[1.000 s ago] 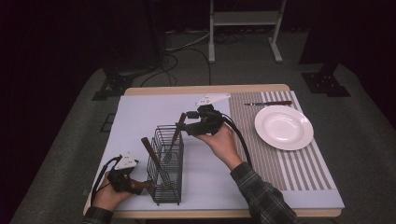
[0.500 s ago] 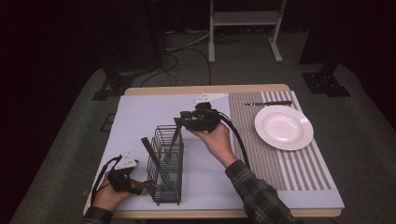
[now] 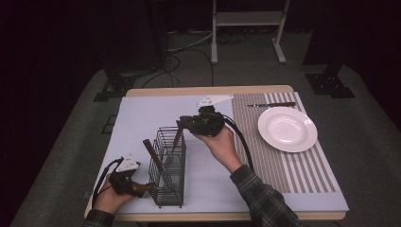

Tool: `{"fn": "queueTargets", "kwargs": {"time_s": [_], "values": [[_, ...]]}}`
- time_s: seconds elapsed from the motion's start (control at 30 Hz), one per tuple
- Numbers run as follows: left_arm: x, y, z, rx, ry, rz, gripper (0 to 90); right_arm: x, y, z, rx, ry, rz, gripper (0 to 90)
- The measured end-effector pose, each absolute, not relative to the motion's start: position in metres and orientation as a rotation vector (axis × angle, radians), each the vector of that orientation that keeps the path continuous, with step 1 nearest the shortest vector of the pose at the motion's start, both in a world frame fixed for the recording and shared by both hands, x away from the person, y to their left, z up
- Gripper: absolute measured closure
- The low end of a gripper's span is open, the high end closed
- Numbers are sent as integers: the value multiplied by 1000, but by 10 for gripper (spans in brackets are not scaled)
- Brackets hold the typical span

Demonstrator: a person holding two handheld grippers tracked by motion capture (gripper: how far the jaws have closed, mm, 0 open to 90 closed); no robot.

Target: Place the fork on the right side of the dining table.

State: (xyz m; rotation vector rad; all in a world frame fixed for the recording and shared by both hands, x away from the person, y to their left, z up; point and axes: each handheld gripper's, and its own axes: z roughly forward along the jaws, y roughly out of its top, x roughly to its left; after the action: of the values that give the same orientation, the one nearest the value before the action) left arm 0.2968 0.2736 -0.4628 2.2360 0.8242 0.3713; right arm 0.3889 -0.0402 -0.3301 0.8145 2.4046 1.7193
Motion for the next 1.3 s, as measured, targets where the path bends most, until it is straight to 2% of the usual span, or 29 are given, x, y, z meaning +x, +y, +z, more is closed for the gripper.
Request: {"fn": "queueTargets", "kwargs": {"time_s": [0.5,1.3], "values": [[297,274,-462,2240,823,370,0,385,-44,-324,755,2462,1860,803],[297,274,-463,2238,825,367,0,369,-52,-288,642,2355,1838,804]]}}
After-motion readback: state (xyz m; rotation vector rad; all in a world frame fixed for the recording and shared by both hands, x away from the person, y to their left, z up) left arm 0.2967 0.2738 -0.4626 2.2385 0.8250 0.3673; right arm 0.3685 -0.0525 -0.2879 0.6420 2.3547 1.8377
